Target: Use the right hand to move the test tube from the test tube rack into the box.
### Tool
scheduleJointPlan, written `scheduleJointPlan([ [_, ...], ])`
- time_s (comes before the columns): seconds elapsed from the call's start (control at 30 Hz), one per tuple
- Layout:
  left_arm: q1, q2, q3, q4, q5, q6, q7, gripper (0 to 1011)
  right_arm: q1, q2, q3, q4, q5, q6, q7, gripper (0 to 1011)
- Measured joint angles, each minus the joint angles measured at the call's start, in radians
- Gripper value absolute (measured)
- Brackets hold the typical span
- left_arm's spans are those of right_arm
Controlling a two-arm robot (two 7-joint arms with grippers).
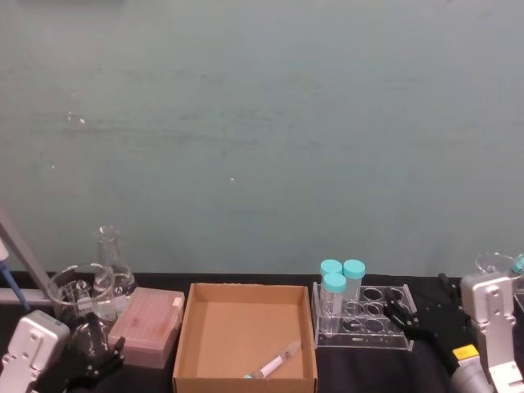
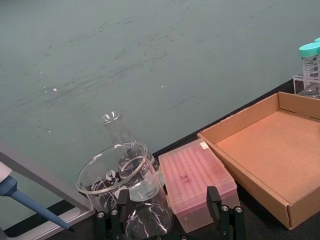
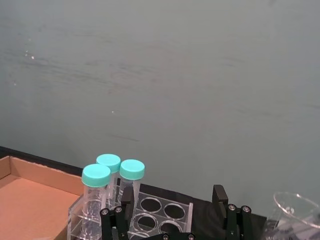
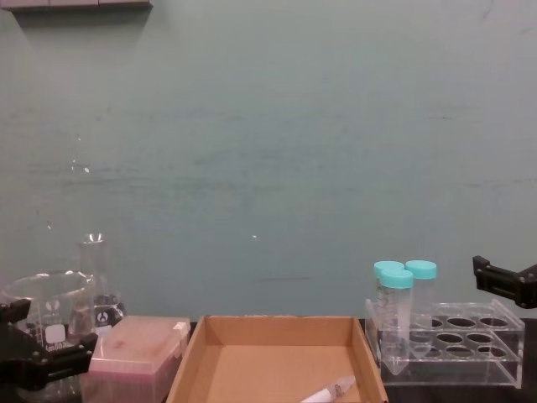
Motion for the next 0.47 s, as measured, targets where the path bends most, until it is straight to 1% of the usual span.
scheduleJointPlan([
  [0.2, 0.000, 0.000, 0.000, 0.000, 0.000, 0.000, 0.000, 1000, -0.009, -0.022, 0.028, 0.010, 0.018, 0.001, 0.011, 1000],
  [0.47, 0.000, 0.000, 0.000, 0.000, 0.000, 0.000, 0.000, 1000, -0.009, -0.021, 0.028, 0.011, 0.019, 0.002, 0.012, 1000],
])
